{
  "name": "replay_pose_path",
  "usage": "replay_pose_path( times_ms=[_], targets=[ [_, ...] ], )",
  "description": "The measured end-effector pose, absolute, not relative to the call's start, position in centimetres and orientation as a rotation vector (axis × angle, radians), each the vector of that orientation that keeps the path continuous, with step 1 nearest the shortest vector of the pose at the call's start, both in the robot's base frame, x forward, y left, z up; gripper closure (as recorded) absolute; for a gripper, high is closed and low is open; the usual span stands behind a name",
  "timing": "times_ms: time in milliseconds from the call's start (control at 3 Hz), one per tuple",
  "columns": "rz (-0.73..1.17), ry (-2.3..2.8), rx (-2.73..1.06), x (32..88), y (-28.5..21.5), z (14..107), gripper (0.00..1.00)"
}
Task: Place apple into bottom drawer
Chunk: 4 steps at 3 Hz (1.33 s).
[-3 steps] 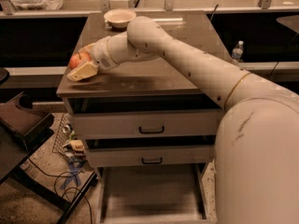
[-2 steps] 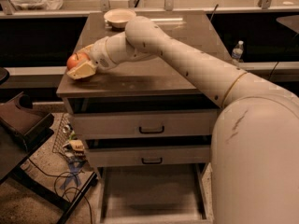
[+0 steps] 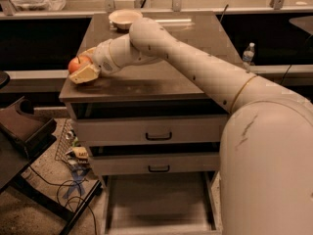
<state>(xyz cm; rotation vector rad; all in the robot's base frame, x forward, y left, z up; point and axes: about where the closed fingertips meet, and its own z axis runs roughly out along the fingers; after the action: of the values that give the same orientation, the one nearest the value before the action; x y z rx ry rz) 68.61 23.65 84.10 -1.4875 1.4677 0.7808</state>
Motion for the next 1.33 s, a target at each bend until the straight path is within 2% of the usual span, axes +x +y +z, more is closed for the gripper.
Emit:
replay_pose_path(
  times_ms=[667,1333],
  targets=[
    [0.71,1.464,-1.449,67.6,21.1,86.3,1.0],
    [0.558,1.446,-1.219,59.8,15.3,94.1,1.0]
  ],
)
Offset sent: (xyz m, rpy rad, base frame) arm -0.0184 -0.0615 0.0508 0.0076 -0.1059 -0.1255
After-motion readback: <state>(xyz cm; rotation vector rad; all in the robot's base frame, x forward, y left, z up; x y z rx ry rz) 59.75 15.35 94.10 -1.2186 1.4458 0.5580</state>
